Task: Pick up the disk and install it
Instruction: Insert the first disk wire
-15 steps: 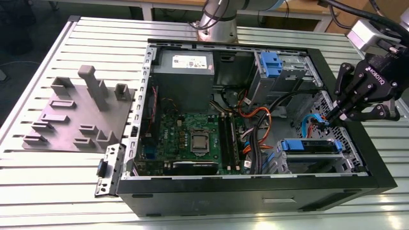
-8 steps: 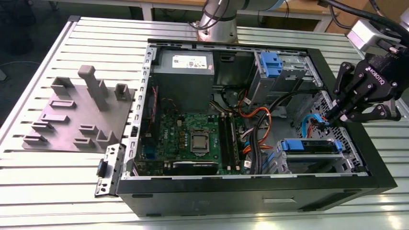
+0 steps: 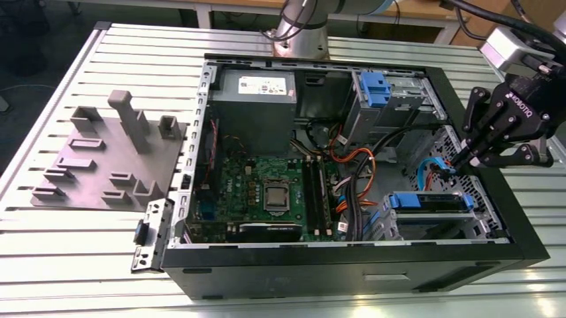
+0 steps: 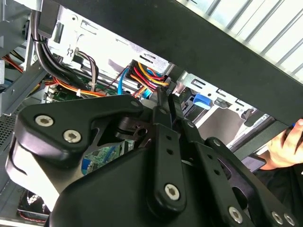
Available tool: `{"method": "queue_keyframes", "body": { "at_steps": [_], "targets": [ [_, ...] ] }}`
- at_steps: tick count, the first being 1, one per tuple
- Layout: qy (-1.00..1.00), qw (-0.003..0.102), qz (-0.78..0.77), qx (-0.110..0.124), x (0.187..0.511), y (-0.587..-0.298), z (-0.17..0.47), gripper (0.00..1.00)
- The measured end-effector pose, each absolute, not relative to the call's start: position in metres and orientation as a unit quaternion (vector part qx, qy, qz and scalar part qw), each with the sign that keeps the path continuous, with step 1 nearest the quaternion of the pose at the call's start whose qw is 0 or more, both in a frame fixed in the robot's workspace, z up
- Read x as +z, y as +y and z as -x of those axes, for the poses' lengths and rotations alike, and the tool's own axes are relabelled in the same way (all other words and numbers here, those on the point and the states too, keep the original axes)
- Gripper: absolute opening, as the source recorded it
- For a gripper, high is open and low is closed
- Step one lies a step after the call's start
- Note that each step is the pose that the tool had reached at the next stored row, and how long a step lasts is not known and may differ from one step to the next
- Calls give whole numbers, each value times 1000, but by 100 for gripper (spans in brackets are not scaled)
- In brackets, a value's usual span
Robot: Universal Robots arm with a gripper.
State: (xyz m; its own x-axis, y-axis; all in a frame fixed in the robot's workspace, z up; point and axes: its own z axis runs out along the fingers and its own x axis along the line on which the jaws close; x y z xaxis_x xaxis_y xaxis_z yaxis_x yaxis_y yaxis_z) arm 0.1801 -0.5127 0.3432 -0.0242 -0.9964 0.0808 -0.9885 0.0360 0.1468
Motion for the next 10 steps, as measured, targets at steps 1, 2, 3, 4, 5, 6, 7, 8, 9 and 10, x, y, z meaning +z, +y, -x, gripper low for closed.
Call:
{"method": "queue_keyframes", "body": {
  "at_steps": [1, 2, 3, 4, 5, 6, 7, 8, 9, 10],
  "targets": [
    [-715, 80, -694, -25, 343, -513, -180, 16],
    [-715, 80, -694, -25, 343, -513, -180, 16],
    [-715, 80, -694, -24, 343, -513, -179, 16],
    [-715, 80, -694, -24, 344, -513, -177, 16],
    [-715, 79, -694, -23, 343, -513, -174, 16],
    [-715, 78, -694, -22, 343, -513, -172, 16],
    [-716, 77, -694, -21, 343, -513, -170, 16],
    [-716, 76, -694, -21, 343, -514, -170, 16],
    [-716, 76, -694, -20, 343, -515, -169, 16],
    [-716, 75, -694, -19, 343, -516, -169, 16]
  ]
}}
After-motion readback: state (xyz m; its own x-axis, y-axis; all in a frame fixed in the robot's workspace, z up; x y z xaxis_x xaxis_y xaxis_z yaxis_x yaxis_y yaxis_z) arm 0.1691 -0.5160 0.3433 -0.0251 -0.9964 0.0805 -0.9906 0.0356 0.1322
